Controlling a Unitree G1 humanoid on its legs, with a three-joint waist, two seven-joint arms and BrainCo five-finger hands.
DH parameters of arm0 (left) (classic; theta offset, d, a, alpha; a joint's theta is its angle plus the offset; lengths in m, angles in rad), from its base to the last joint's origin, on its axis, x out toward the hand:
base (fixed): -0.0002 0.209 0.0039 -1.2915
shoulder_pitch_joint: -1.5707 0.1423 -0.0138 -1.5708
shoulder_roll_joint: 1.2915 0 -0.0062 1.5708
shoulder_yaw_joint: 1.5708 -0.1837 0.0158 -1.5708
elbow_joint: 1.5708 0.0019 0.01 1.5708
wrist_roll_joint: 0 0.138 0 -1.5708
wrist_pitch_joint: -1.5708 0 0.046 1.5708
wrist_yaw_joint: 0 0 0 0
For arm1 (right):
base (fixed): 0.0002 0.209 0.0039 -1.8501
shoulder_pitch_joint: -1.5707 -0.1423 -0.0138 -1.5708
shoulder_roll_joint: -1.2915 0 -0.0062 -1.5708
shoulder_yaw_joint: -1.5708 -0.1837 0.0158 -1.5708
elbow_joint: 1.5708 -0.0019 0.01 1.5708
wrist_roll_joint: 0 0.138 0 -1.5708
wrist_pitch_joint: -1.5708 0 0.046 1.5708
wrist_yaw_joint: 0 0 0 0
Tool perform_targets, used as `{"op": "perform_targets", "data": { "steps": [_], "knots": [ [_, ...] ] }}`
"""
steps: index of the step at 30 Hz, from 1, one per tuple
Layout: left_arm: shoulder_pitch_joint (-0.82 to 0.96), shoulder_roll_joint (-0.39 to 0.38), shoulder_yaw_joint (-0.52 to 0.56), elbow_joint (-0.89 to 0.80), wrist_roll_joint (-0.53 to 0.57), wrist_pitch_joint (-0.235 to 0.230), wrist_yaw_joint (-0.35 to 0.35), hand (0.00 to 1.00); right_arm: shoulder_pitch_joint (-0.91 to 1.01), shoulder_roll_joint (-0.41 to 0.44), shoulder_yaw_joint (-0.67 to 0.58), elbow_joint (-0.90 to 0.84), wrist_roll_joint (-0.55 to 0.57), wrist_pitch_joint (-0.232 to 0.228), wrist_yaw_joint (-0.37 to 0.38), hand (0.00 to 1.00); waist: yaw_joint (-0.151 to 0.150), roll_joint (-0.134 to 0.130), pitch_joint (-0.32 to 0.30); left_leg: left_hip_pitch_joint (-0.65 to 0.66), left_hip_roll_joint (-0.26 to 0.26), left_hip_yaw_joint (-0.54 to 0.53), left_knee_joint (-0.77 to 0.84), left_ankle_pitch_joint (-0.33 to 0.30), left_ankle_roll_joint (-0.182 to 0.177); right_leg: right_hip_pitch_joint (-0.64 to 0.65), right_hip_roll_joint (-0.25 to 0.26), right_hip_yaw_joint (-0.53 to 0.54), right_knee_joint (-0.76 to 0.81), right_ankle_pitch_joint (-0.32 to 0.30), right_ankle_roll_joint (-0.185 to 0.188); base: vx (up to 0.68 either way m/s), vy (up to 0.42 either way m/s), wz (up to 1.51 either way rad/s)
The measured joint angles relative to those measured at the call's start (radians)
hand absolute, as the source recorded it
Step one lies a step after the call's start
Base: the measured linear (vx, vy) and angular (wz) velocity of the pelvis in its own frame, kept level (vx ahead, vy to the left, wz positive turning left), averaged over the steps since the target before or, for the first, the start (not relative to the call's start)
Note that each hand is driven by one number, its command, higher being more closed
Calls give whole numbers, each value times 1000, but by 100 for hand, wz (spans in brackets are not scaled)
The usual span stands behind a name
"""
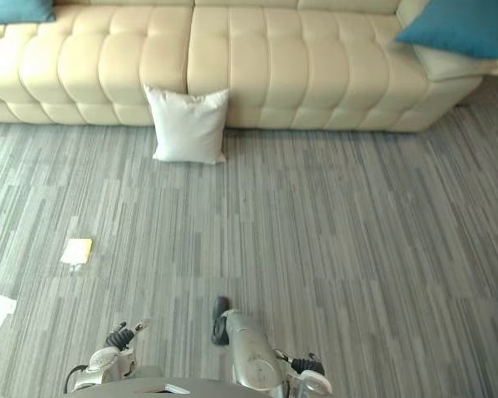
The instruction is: Pick up cushions and gather them together orderly.
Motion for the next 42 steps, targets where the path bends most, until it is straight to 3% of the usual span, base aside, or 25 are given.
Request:
{"op": "perform_targets", "data": {
  "steps": [1,4,7,8,10,12,13,14,15,16,18,20,22,24,26,28,30,31,33,35,36,38,39,41,42],
  "knots": [
    [2,0,1,-29,-1,0,0,0,1,-1,1,0,1,2,0,0,14,1,0,-103,40,73,99,-21,12,60,10,20,-31,-15,3,359,-110,-15],
    [2,0,2,-55,-19,-1,1,0,2,-7,3,-3,19,4,-1,0,29,2,0,-219,42,126,97,-82,19,139,8,46,-83,-22,11,278,-28,-21],
    [2,2,-1,-70,-20,-2,1,0,3,-8,15,-5,22,3,-1,0,53,-4,2,-293,29,199,-79,-144,36,244,-10,65,-146,-27,28,322,85,-19],
    [1,-1,0,-74,-20,-3,2,0,2,-2,15,-5,22,4,-1,0,65,-24,2,-308,-4,240,-245,-143,38,294,-39,73,-174,-34,51,360,147,-9],
    [1,-1,0,-74,-20,-4,4,0,1,2,15,-5,22,3,-1,0,71,-31,-3,-324,-48,254,-402,-120,36,337,-75,76,-196,-50,81,415,210,-4],
    [7,-1,1,-72,-23,-4,7,0,-2,-3,21,-2,22,3,-1,0,80,-26,-13,-335,-73,250,-591,-39,46,393,-112,88,-219,-85,140,431,291,-12],
    [12,-1,2,-71,-26,-4,8,0,-1,-3,26,1,22,3,-1,0,82,-25,-17,-334,-72,250,-616,-18,51,402,-117,93,-220,-96,152,431,348,-31],
    [22,3,10,-64,-32,-4,7,0,-5,7,37,6,22,4,0,0,88,-31,-34,-335,-85,253,-599,72,83,416,-140,114,-218,-120,177,463,386,-39],
    [25,11,19,-59,-40,-4,6,0,-8,23,41,9,22,4,1,0,92,-54,-56,-344,-110,254,-571,96,113,414,-169,138,-203,-131,184,486,385,-36],
    [24,16,19,-57,-40,-5,6,0,-11,40,43,10,21,4,2,0,93,-67,-63,-345,-123,260,-557,74,123,410,-182,146,-187,-130,183,495,360,-18],
    [22,40,16,-31,-39,-4,5,0,-13,86,33,9,19,2,9,0,92,-106,-89,-321,-168,283,-534,15,149,359,-237,186,-46,-118,179,532,375,3],
    [17,47,3,-10,-38,-1,6,0,-12,88,16,10,21,2,9,0,85,-107,-92,-264,-193,286,-524,-39,169,291,-262,221,188,-61,202,455,315,15],
    [20,56,-17,12,-37,1,5,0,-13,84,18,5,21,-3,9,0,82,-93,-84,-170,-201,286,-532,-97,171,156,-271,255,536,22,226,385,215,4],
    [23,58,-26,13,-37,1,5,0,-17,82,21,1,21,-10,9,0,79,-94,-84,-79,-205,287,-565,-127,165,58,-279,209,715,14,208,311,120,-10],
    [28,56,-34,13,-37,2,5,0,-18,81,28,-22,20,-21,9,0,64,-92,-84,22,-206,288,-637,-141,153,-57,-257,136,752,-20,191,343,58,5],
    [28,53,-34,14,-37,2,5,0,-17,84,25,-40,21,-22,10,0,51,-92,-84,71,-206,283,-669,-151,143,-111,-231,95,668,-39,194,377,-40,16],
    [25,39,-20,16,-30,2,5,0,-28,85,16,-38,25,-25,12,0,47,-85,-82,156,-206,279,-718,-171,127,-155,-177,38,400,-64,164,542,-117,19],
    [20,26,-20,18,-17,2,4,0,-34,83,10,-40,26,-25,18,0,39,-74,-81,192,-203,270,-743,-189,109,-168,-150,20,197,-23,147,439,-104,24],
    [7,11,-21,36,-16,1,0,0,-46,81,-7,-40,28,-24,21,0,24,-57,-72,240,-198,248,-767,-215,84,-167,-141,24,3,56,143,569,-174,39],
    [-6,-4,-22,60,-14,2,-1,0,-50,76,-7,-46,28,-23,22,0,16,-36,-69,302,-184,215,-794,-251,74,-150,-138,28,-28,197,120,579,-202,48],
    [-12,-12,-24,79,-5,2,-5,0,-51,71,-8,-57,27,-24,23,0,17,-27,-70,324,-172,183,-797,-248,72,-148,-131,11,23,193,80,584,-221,50],
    [-27,-42,-53,84,15,0,-23,0,-58,62,-34,-71,22,-23,23,0,21,10,-65,317,-135,100,-741,-204,62,-165,-130,-28,158,49,64,550,-269,46],
    [-25,-41,-53,84,21,1,-25,0,-58,60,-33,-71,22,-23,23,0,16,16,-69,302,-120,76,-699,-196,54,-155,-126,-42,171,23,61,524,-289,42],
    [-25,-40,-43,77,22,2,-28,0,-55,59,-20,-68,18,-15,22,0,3,20,-67,194,-79,-5,-419,-129,-9,-89,-103,-67,159,-25,42,547,-253,31],
    [-17,-41,-29,48,21,2,-34,0,-54,54,-10,-65,18,-11,21,0,15,24,-66,119,-58,-25,-213,-96,-52,-37,-76,-66,121,-33,33,467,-172,-9]
  ]
}}
